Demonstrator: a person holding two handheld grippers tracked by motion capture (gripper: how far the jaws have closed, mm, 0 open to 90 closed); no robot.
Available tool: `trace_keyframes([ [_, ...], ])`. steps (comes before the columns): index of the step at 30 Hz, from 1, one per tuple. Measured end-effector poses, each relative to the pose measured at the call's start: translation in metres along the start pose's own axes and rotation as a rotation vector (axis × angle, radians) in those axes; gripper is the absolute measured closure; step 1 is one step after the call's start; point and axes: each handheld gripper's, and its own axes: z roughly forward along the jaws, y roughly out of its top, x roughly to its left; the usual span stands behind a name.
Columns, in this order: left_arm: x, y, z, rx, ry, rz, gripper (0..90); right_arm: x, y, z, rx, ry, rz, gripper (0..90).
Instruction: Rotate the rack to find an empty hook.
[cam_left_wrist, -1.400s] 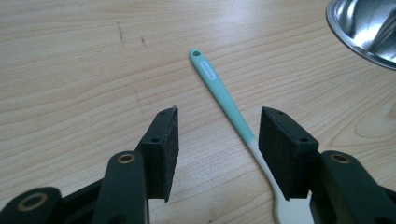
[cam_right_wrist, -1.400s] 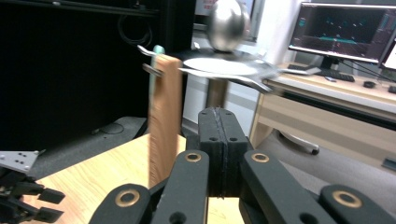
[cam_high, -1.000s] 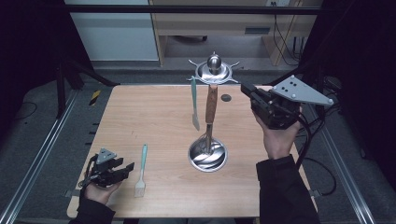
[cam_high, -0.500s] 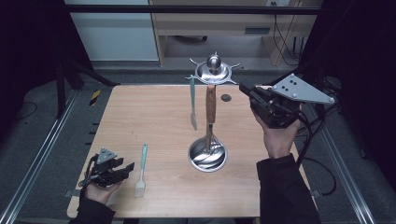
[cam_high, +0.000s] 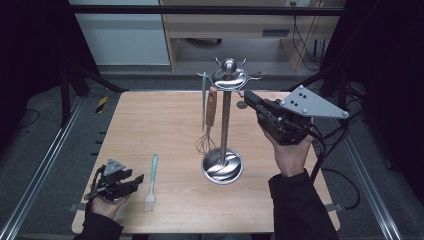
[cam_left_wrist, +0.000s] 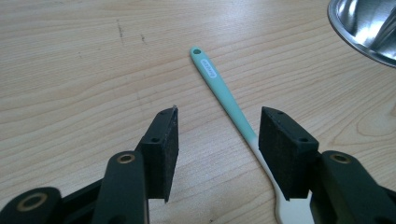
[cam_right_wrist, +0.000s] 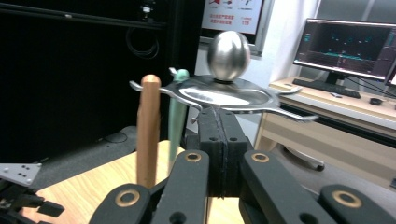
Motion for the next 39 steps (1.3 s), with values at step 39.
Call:
trace_keyframes([
  [39,0.000,0.000,0.000,0.000,-0.009,-0.011,46.0,0.023,0.002,0.020,0.012,0.054,-0.017,90.0],
])
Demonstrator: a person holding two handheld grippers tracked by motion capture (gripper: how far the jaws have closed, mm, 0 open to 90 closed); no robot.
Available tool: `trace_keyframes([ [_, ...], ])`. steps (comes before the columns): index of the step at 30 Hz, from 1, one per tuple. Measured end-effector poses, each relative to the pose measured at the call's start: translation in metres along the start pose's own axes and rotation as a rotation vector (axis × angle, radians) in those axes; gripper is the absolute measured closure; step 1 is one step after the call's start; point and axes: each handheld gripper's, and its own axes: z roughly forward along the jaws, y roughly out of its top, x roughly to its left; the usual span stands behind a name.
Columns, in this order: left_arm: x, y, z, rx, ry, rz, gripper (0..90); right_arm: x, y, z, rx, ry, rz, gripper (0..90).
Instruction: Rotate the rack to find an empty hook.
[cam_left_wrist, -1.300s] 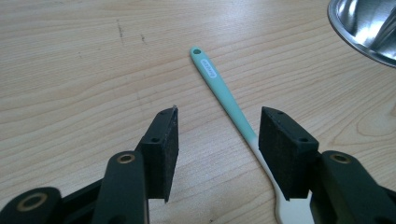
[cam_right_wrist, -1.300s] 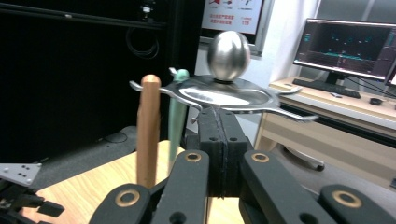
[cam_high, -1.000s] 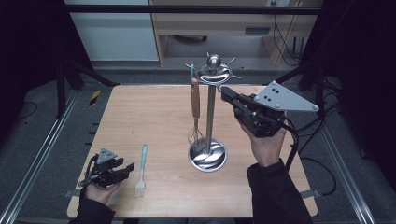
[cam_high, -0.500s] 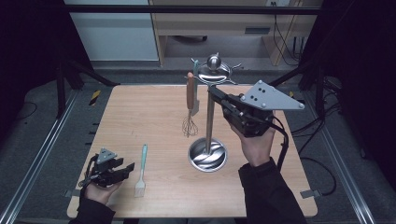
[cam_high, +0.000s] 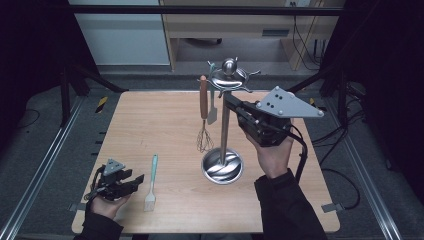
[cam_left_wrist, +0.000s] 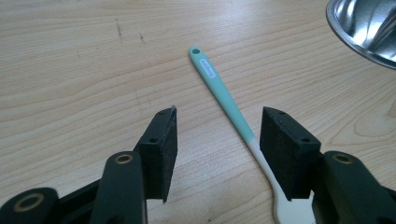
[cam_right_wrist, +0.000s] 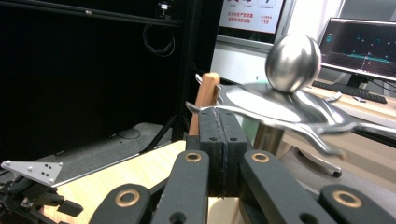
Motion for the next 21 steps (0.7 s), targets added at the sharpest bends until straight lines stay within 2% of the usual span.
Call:
trace_keyframes([
  [5,-0.001,0.000,0.000,0.000,0.005,0.002,45.7,-0.004,-0.019,-0.006,0.032,-0.008,0.016,87.3],
  [10,-0.002,0.001,0.001,0.008,0.003,0.005,45.4,-0.008,-0.061,-0.012,0.116,-0.021,0.039,78.7],
  [13,-0.003,0.001,0.001,0.011,-0.001,0.005,45.2,-0.013,-0.086,-0.016,0.154,-0.041,0.059,71.6],
  [15,-0.004,0.001,0.002,0.011,0.000,0.001,45.6,-0.018,-0.103,-0.020,0.184,-0.060,0.083,63.3],
  [17,-0.005,0.001,0.002,0.013,0.000,0.006,45.7,-0.023,-0.120,-0.023,0.203,-0.087,0.111,53.7],
  [21,-0.006,0.001,0.004,0.022,0.000,0.011,45.6,-0.035,-0.152,-0.032,0.260,-0.139,0.148,44.0],
])
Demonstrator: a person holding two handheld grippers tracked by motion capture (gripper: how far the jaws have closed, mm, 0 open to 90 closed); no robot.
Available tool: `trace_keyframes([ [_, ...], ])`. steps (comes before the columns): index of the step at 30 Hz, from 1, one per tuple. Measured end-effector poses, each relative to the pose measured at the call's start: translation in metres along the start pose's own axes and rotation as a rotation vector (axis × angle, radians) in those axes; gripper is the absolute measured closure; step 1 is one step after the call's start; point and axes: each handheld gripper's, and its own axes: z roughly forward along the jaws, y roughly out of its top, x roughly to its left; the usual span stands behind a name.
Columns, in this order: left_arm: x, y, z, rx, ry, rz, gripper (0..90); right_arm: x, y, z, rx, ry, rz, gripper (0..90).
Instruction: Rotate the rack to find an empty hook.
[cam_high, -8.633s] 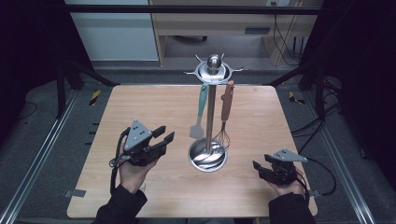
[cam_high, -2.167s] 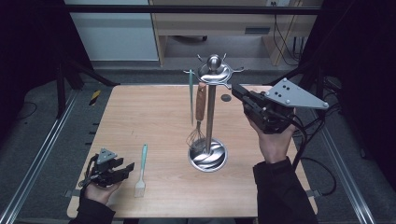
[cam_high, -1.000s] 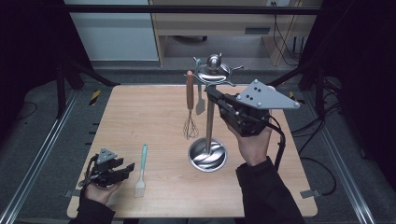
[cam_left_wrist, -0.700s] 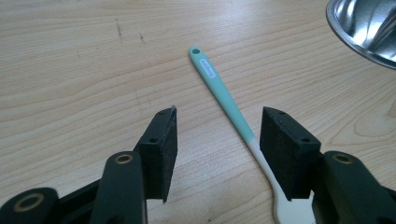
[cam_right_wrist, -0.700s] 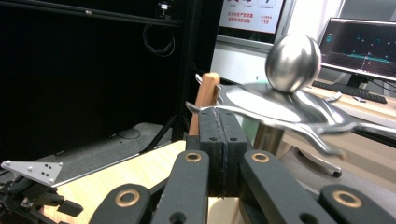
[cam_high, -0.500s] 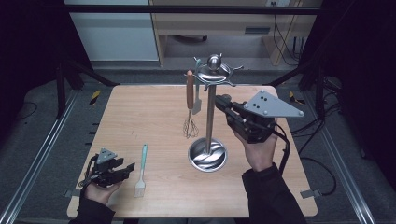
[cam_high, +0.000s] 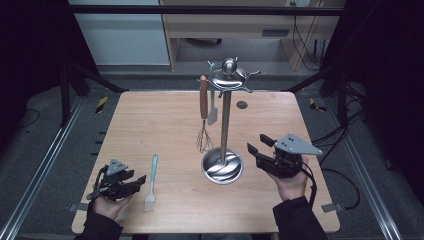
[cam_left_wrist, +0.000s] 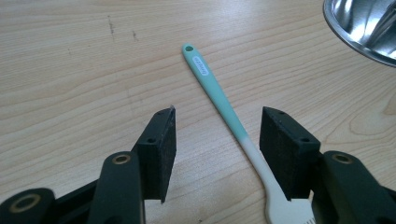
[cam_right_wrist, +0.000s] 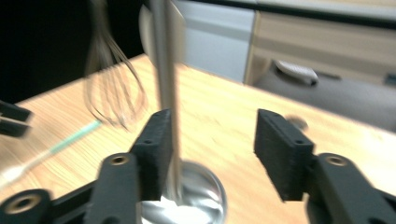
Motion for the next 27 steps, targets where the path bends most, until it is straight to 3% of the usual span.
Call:
trace_keyframes([
  [6,-0.003,0.000,0.003,0.017,-0.004,0.005,45.6,-0.024,-0.041,-0.003,0.071,-0.069,0.046,38.0],
  [12,-0.006,0.000,0.010,0.047,-0.012,0.008,45.6,-0.041,-0.070,-0.012,0.130,-0.117,0.077,36.6],
  [18,-0.010,0.001,0.018,0.084,-0.010,0.016,45.7,-0.049,-0.086,-0.021,0.168,-0.142,0.087,37.0],
  [21,-0.012,0.003,0.022,0.098,-0.009,0.018,46.1,-0.050,-0.093,-0.026,0.166,-0.146,0.117,36.5],
  [27,-0.014,0.004,0.031,0.130,-0.004,0.023,48.4,-0.050,-0.103,-0.030,0.206,-0.158,0.124,36.5],
])
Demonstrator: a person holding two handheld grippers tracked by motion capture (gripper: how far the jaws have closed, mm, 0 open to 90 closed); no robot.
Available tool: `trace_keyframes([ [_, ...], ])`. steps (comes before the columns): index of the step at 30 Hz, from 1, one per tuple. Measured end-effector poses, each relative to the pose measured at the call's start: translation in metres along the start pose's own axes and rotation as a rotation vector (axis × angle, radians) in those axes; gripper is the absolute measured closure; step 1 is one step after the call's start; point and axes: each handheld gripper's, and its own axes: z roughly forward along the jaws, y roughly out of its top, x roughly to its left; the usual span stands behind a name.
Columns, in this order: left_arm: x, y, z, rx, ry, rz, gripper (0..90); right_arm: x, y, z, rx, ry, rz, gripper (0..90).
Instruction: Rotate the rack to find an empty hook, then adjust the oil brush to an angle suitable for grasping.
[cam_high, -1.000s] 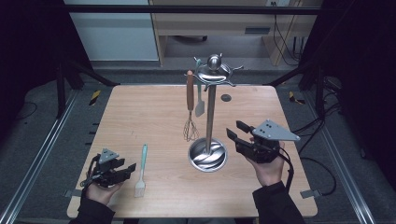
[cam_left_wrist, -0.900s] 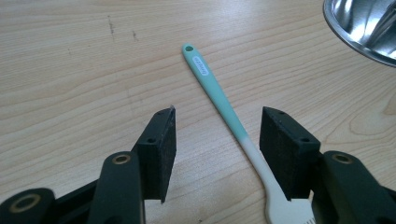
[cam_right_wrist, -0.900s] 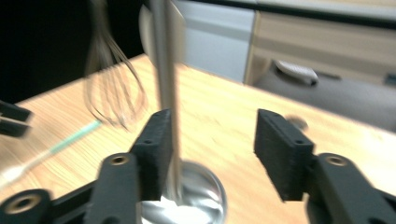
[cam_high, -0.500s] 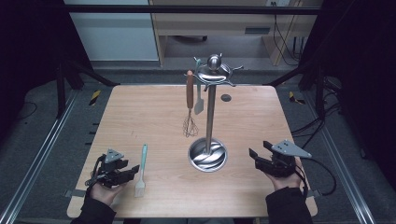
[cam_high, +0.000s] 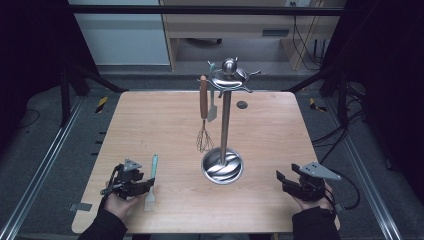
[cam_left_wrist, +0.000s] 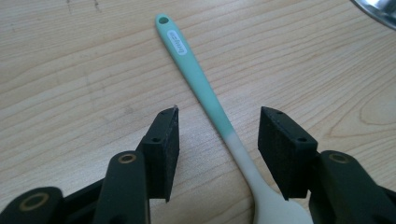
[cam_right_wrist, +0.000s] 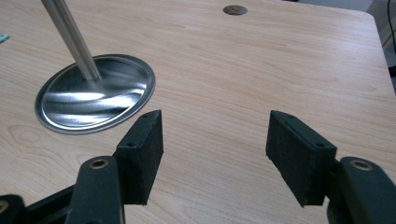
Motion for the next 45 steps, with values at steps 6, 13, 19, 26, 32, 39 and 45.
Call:
trace_keyframes([
  [6,0.001,0.001,0.005,0.030,0.002,-0.007,51.1,-0.001,-0.001,0.003,0.013,-0.001,0.002,36.6],
  [13,0.001,0.000,0.009,0.053,-0.007,-0.020,56.0,0.000,-0.001,0.006,0.023,-0.006,0.003,37.0],
  [19,-0.004,0.002,0.012,0.070,-0.007,-0.023,62.7,0.000,-0.002,0.007,0.026,-0.008,-0.003,37.6],
  [26,-0.011,0.006,0.013,0.095,0.013,-0.055,76.1,0.002,-0.002,0.009,0.038,0.003,-0.021,38.2],
  [32,-0.007,0.006,0.013,0.094,-0.019,-0.088,78.1,0.003,-0.002,0.010,0.045,0.014,-0.013,38.4],
  [39,-0.004,0.005,0.010,0.096,-0.005,-0.059,80.8,0.003,-0.001,0.009,0.046,0.016,-0.013,38.5],
  [45,0.001,0.000,0.005,0.103,-0.016,0.001,81.5,0.003,-0.001,0.007,0.040,0.017,-0.011,38.6],
])
